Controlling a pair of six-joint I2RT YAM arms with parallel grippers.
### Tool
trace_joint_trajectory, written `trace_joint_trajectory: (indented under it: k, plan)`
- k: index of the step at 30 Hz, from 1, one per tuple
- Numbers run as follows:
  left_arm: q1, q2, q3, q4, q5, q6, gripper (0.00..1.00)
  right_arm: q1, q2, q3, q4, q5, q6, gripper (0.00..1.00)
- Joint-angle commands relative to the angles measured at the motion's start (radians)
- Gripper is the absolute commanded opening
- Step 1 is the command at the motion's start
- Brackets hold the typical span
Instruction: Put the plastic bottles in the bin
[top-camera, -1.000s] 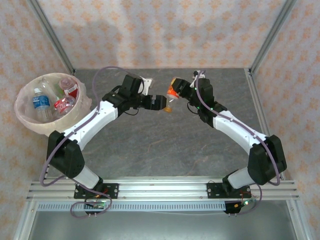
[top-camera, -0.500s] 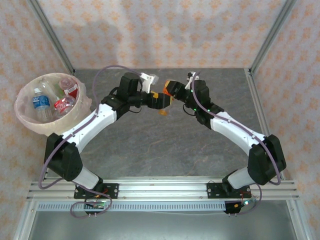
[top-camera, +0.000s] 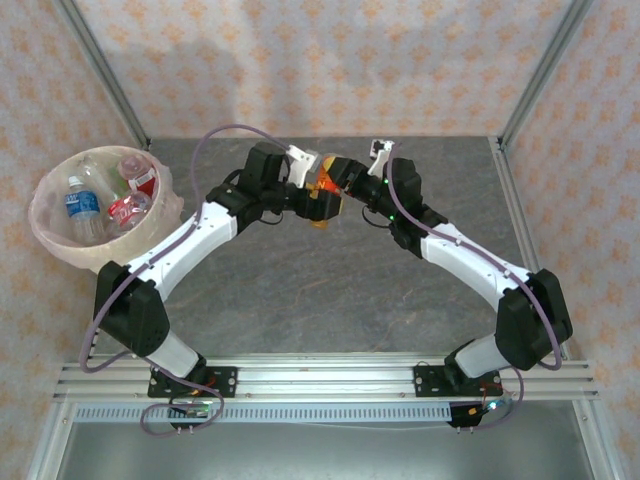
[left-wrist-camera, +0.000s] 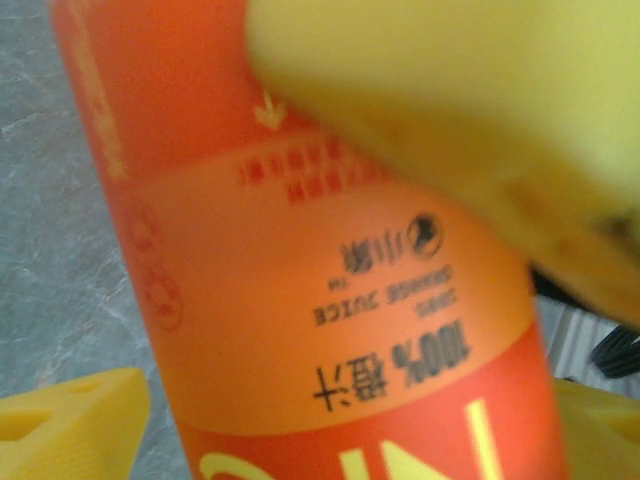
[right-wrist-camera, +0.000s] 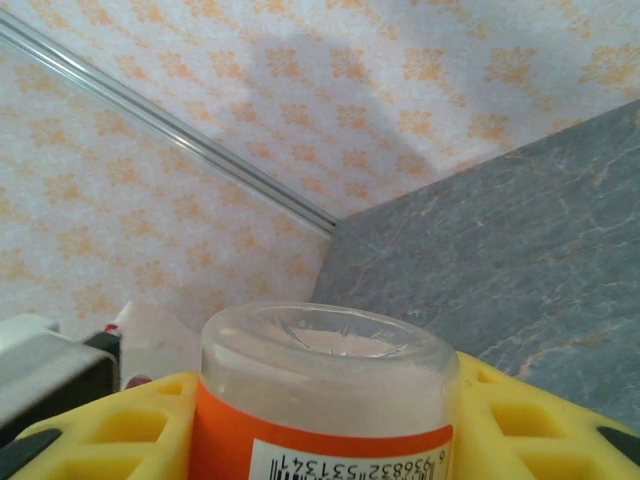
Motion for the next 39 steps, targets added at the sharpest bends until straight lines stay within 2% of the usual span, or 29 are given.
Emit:
trace_joint_trajectory:
  k: [1, 4, 7, 10, 13, 14, 16, 19, 21, 24, 28, 34, 39]
  plan:
    - [-0.007, -0.003, 0.038, -0.069, -0.124, 0.074, 0.81, -0.001, -0.002, 0.035, 0.066, -0.051, 0.034, 0.48]
    - [-0.006, -0.012, 0.039, -0.071, -0.168, 0.067, 0.73, 0.000, -0.006, 0.040, 0.066, -0.069, 0.030, 0.50]
    - [-0.006, -0.027, 0.036, -0.045, -0.190, 0.031, 0.63, -0.001, -0.011, 0.049, 0.054, -0.093, 0.019, 0.56]
    - [-0.005, -0.056, 0.039, -0.049, -0.261, 0.002, 0.57, -0.001, -0.038, 0.057, 0.008, -0.075, -0.009, 0.73]
    - [-0.005, -0.116, 0.043, -0.082, -0.360, -0.004, 0.56, -0.004, -0.093, 0.063, -0.077, 0.022, -0.069, 0.87]
    - [-0.003, -0.148, 0.051, -0.112, -0.420, -0.005, 0.55, -0.004, -0.119, 0.064, -0.105, 0.074, -0.093, 1.00]
    - [-0.003, -0.212, 0.076, -0.190, -0.580, -0.016, 0.54, -0.007, -0.168, 0.058, -0.155, 0.193, -0.134, 0.99]
    - [0.011, -0.298, 0.149, -0.359, -0.914, -0.058, 0.54, -0.011, -0.224, 0.054, -0.243, 0.408, -0.194, 0.99]
    - [0.041, -0.336, 0.194, -0.457, -1.120, -0.088, 0.54, -0.016, -0.233, 0.056, -0.290, 0.494, -0.219, 0.99]
    - [0.142, -0.378, 0.226, -0.545, -1.278, -0.097, 0.55, -0.021, -0.228, 0.068, -0.348, 0.573, -0.234, 0.99]
    - [0.283, -0.406, 0.254, -0.599, -1.444, -0.106, 0.55, -0.021, -0.221, 0.070, -0.370, 0.595, -0.233, 0.99]
    - [0.567, -0.382, 0.268, -0.669, -1.425, -0.155, 0.55, -0.023, -0.197, 0.088, -0.405, 0.599, -0.234, 0.99]
    - [0.729, -0.312, 0.277, -0.751, -1.326, -0.216, 0.55, -0.022, -0.175, 0.116, -0.435, 0.594, -0.236, 0.99]
